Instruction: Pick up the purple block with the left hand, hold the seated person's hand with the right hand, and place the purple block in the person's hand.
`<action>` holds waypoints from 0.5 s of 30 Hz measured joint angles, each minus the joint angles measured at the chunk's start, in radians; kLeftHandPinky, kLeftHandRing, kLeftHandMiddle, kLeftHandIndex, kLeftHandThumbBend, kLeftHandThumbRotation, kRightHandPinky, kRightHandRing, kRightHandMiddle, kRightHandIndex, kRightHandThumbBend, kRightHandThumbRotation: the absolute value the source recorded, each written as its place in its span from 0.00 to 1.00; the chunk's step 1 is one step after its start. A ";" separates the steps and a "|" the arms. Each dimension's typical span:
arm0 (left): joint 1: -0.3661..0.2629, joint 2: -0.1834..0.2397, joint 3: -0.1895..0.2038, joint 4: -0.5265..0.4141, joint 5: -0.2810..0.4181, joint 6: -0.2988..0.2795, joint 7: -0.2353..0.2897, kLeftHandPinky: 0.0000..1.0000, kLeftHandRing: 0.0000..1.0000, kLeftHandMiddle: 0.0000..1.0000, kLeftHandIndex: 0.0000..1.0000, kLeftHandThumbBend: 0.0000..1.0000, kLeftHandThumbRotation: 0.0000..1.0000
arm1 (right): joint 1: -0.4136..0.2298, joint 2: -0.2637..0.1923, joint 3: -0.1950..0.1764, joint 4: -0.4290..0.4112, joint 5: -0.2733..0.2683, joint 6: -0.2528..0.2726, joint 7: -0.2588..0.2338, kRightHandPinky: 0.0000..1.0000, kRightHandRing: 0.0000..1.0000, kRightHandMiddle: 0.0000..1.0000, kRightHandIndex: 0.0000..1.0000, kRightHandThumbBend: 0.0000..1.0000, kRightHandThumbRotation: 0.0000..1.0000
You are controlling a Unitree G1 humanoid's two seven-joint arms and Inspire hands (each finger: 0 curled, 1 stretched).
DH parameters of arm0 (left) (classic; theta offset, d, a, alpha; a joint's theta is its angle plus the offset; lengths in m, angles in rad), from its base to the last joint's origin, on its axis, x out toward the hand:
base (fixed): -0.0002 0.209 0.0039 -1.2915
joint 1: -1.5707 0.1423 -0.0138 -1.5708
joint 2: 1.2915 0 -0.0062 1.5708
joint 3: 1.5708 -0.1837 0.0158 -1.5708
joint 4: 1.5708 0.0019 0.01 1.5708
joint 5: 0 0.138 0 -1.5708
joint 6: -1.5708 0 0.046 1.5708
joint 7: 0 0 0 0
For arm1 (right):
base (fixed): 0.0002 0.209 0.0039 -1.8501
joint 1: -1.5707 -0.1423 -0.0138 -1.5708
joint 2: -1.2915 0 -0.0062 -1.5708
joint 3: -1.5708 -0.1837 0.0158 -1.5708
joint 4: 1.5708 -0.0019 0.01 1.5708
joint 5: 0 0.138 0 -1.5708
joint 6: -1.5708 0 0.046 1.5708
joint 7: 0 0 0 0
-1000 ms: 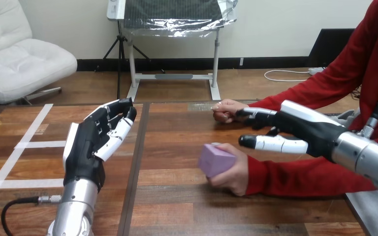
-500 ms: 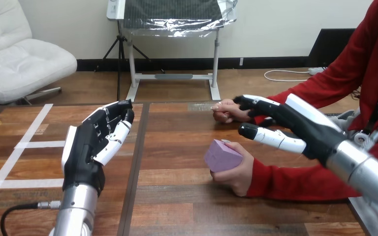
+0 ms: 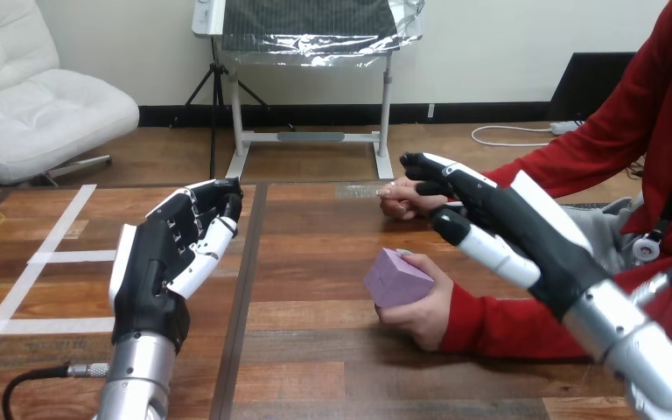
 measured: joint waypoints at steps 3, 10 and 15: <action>0.007 0.001 0.000 -0.012 0.000 -0.008 -0.007 0.58 0.68 0.67 0.61 0.36 0.38 | 0.018 0.018 -0.004 0.000 0.020 -0.034 -0.001 0.83 0.90 0.91 0.90 0.92 1.00; 0.019 0.002 -0.001 -0.038 0.003 -0.023 -0.018 0.55 0.66 0.66 0.61 0.34 0.38 | 0.052 0.054 -0.016 0.000 0.028 -0.090 -0.025 0.85 0.89 0.90 0.89 0.92 1.00; 0.026 0.003 -0.001 -0.055 0.005 -0.045 -0.020 0.51 0.64 0.64 0.59 0.30 0.38 | 0.078 0.074 -0.021 -0.004 0.034 -0.121 -0.041 0.85 0.89 0.90 0.89 0.91 1.00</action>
